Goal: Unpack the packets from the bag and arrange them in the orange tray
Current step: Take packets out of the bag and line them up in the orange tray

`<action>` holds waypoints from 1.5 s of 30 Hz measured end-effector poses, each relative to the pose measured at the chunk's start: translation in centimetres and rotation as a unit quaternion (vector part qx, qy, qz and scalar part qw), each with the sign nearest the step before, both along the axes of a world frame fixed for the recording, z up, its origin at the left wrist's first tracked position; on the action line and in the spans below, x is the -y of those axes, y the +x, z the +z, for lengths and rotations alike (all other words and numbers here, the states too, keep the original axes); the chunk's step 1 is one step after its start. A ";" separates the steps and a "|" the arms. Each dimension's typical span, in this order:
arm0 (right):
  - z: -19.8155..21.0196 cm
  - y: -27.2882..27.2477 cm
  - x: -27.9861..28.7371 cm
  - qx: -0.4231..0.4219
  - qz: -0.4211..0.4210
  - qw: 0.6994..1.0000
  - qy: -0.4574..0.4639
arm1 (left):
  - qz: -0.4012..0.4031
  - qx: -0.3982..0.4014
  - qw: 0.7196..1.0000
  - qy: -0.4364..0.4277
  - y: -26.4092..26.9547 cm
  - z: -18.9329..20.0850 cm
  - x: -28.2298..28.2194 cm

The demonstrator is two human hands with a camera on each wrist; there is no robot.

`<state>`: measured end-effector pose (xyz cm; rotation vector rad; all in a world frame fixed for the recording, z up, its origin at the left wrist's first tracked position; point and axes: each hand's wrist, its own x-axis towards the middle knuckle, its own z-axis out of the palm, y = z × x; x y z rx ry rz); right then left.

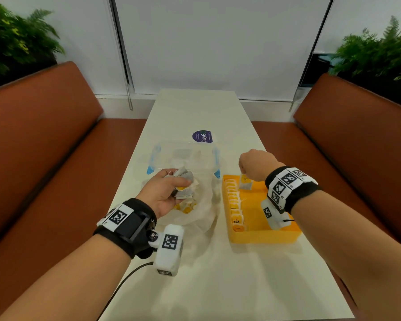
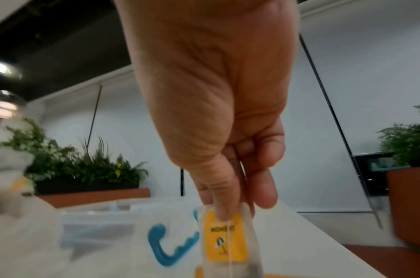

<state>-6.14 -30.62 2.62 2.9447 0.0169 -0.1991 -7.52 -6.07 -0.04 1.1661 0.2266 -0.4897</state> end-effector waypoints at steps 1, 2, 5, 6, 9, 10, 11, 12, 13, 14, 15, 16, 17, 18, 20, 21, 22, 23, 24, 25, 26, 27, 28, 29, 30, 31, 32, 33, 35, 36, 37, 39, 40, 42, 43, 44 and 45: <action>-0.4 0.3 0.2 -0.005 -0.006 1.000 -0.021 | 0.001 -0.001 1.000 -0.002 -0.1 0.1 0.0; -0.9 0.6 0.3 -0.007 -0.012 0.999 -0.035 | 0.002 -0.002 1.000 -0.005 -0.2 0.1 -0.1; -2.2 1.6 0.5 -0.014 -0.024 0.998 -0.062 | 0.001 -0.004 1.000 -0.007 -0.4 0.1 -0.3; -2.7 1.8 0.5 -0.019 -0.026 0.997 -0.071 | -0.001 -0.005 1.000 -0.006 -0.4 0.0 -0.3; -3.8 2.4 0.5 -0.026 -0.032 0.995 -0.088 | 0.003 -0.009 1.000 -0.002 -0.5 -0.2 -0.5; -4.1 2.6 0.5 -0.025 -0.034 0.995 -0.090 | 0.004 -0.010 1.000 -0.002 -0.6 -0.2 -0.6; -4.5 2.7 0.5 -0.025 -0.037 0.995 -0.090 | 0.005 -0.010 1.000 -0.001 -0.6 -0.3 -0.7; -4.8 2.9 0.4 -0.025 -0.039 0.995 -0.087 | 0.004 -0.009 1.000 0.000 -0.6 -0.3 -0.8; -5.0 3.0 0.4 -0.026 -0.042 0.995 -0.086 | 0.002 -0.008 1.000 0.002 -0.6 -0.3 -0.9; -5.2 3.0 0.4 -0.025 -0.044 0.995 -0.085 | 0.000 -0.007 1.000 0.004 -0.7 -0.3 -0.9; -5.3 3.1 0.3 -0.022 -0.045 0.995 -0.084 | -0.001 -0.007 1.000 0.005 -0.6 -0.3 -1.0; -5.5 3.2 0.3 -0.018 -0.046 0.995 -0.083 | -0.002 -0.008 1.000 0.003 -0.6 -0.4 -1.0; -5.5 3.2 0.3 -0.015 -0.047 0.995 -0.083 | -0.001 -0.010 1.000 0.001 -0.5 -0.4 -1.0; -5.6 3.2 0.3 -0.011 -0.048 0.995 -0.083 | 0.001 -0.012 1.000 -0.001 -0.5 -0.4 -1.0; -5.7 3.2 0.4 -0.007 -0.051 0.995 -0.083 | 0.003 -0.012 1.000 -0.003 -0.4 -0.4 -1.0; -5.6 3.1 0.4 -0.006 -0.053 0.995 -0.081 | 0.003 -0.011 1.000 -0.004 -0.4 -0.4 -0.9; -5.6 3.1 0.4 -0.005 -0.054 0.996 -0.077 | 0.003 -0.010 1.000 -0.005 -0.3 -0.4 -0.9; -5.5 3.2 0.4 -0.004 -0.056 0.996 -0.070 | 0.002 -0.009 1.000 -0.005 -0.3 -0.4 -0.8; -5.4 3.3 0.4 -0.001 -0.056 0.997 -0.061 | 0.003 -0.009 1.000 -0.005 -0.3 -0.4 -0.8; -5.2 3.3 0.4 0.001 -0.058 0.997 -0.050 | 0.004 -0.011 1.000 -0.004 -0.3 -0.4 -0.8; -5.0 3.3 0.3 0.004 -0.059 0.998 -0.039 | 0.005 -0.012 1.000 -0.004 -0.3 -0.4 -0.8; -4.7 3.3 0.2 0.005 -0.058 0.998 -0.029 | 0.006 -0.013 1.000 -0.003 -0.3 -0.4 -0.8; -4.4 3.3 0.1 0.008 -0.055 0.998 -0.021 | 0.006 -0.013 1.000 -0.004 -0.3 -0.4 -0.8; -3.9 3.2 -0.1 0.012 -0.052 0.999 -0.009 | 0.008 -0.013 1.000 -0.004 -0.3 -0.3 -0.8; -3.5 3.3 -0.4 0.025 -0.046 0.999 0.010 | 0.009 -0.012 1.000 -0.005 -0.3 -0.3 -0.8; -2.8 3.2 -0.8 0.041 -0.037 0.998 0.040 | 0.009 -0.012 1.000 -0.005 -0.3 -0.2 -0.8; -2.1 3.2 -1.4 0.054 -0.022 0.995 0.077 | 0.010 -0.014 1.000 -0.005 -0.3 -0.2 -0.8; -1.3 3.0 -2.1 0.058 0.000 0.991 0.122 | 0.010 -0.017 1.000 -0.007 -0.4 -0.1 -0.7; 0.1 2.5 -3.7 0.024 0.053 0.970 0.236 | 0.010 -0.021 1.000 -0.013 -0.4 0.1 -0.5; 0.8 1.9 -4.7 -0.015 0.068 0.949 0.307 | 0.008 -0.021 1.000 -0.015 -0.6 0.2 -0.4; 1.4 1.2 -5.7 -0.060 0.074 0.921 0.377 | 0.007 -0.021 1.000 -0.018 -0.6 0.2 -0.3; 2.0 0.2 -7.0 -0.105 0.083 0.884 0.449 | 0.006 -0.018 0.999 -0.027 -0.8 0.3 -0.2; 2.1 -0.2 -7.5 -0.107 0.091 0.879 0.456 | 0.005 -0.017 0.999 -0.032 -0.8 0.3 -0.2; 1.9 -0.8 -8.0 -0.091 0.112 0.872 0.468 | 0.000 -0.013 0.999 -0.036 -1.0 0.4 -0.2; 1.8 -1.0 -8.3 -0.082 0.121 0.868 0.475 | -0.003 -0.011 0.999 -0.037 -1.1 0.5 -0.2; 1.7 -1.2 -8.4 -0.071 0.125 0.864 0.482 | -0.003 -0.009 0.999 -0.037 -1.1 0.5 -0.1; 1.5 -1.4 -8.4 -0.063 0.121 0.861 0.490 | -0.006 -0.006 0.999 -0.038 -1.2 0.7 0.0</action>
